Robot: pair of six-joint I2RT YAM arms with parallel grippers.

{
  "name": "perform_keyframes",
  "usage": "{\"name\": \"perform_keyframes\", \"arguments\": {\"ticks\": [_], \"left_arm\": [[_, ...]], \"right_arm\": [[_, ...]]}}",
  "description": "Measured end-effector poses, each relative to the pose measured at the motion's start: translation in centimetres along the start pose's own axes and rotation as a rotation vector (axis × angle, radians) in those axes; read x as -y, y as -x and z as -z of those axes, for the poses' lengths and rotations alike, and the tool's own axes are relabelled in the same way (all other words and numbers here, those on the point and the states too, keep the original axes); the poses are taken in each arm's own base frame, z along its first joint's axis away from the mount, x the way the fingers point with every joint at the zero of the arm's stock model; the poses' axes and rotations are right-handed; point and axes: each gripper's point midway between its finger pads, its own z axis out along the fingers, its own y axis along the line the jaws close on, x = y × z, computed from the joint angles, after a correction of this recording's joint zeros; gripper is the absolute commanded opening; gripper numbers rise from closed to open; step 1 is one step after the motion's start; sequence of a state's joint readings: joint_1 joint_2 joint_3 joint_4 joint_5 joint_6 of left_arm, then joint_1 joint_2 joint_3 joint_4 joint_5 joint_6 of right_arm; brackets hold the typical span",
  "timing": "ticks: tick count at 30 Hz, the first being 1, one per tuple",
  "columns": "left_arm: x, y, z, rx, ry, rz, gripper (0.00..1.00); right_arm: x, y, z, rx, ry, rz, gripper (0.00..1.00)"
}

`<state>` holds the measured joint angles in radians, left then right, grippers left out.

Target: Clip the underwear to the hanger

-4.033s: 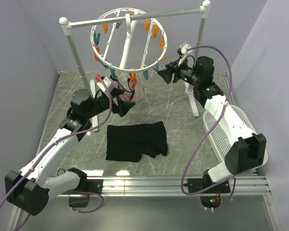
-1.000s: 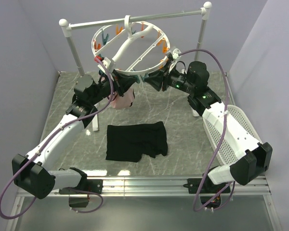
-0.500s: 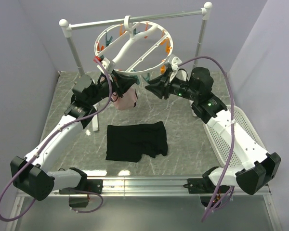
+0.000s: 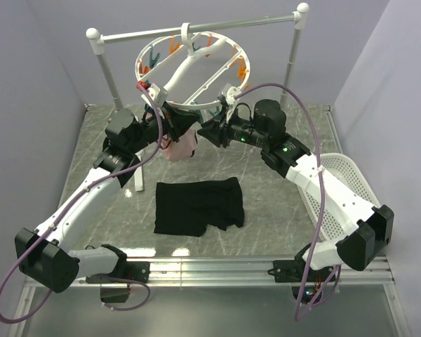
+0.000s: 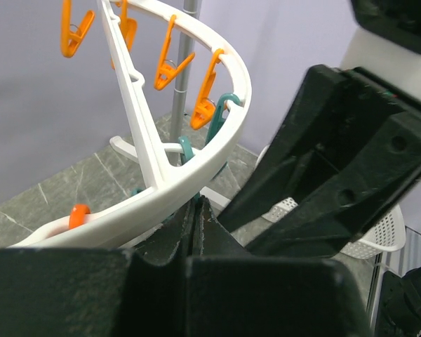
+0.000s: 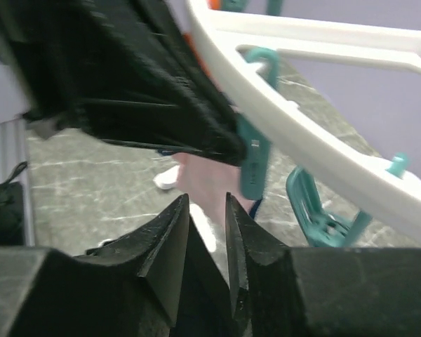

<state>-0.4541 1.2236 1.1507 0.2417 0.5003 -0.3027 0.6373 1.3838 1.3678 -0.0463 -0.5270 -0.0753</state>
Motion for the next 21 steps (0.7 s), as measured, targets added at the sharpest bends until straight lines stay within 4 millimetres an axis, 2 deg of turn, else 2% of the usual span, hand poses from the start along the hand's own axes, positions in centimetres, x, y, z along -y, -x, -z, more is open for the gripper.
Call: {"name": "perform_keyframes", "arguments": {"ticks": [6, 17, 19, 21], "left_arm": [[-0.2, 0.1, 0.0, 0.002, 0.005, 0.0, 0.0], [0.2, 0.1, 0.1, 0.0, -0.012, 0.008, 0.0], [0.2, 0.1, 0.1, 0.0, -0.012, 0.012, 0.0], [0.2, 0.1, 0.1, -0.001, -0.012, 0.016, 0.0]], "right_arm": [[1.5, -0.7, -0.6, -0.012, -0.071, -0.009, 0.38], [2.1, 0.2, -1.7, 0.036, -0.081, 0.019, 0.41], [2.2, 0.1, -2.0, 0.038, -0.073, 0.023, 0.39], [2.1, -0.3, -2.3, 0.033, -0.063, 0.026, 0.32]]}}
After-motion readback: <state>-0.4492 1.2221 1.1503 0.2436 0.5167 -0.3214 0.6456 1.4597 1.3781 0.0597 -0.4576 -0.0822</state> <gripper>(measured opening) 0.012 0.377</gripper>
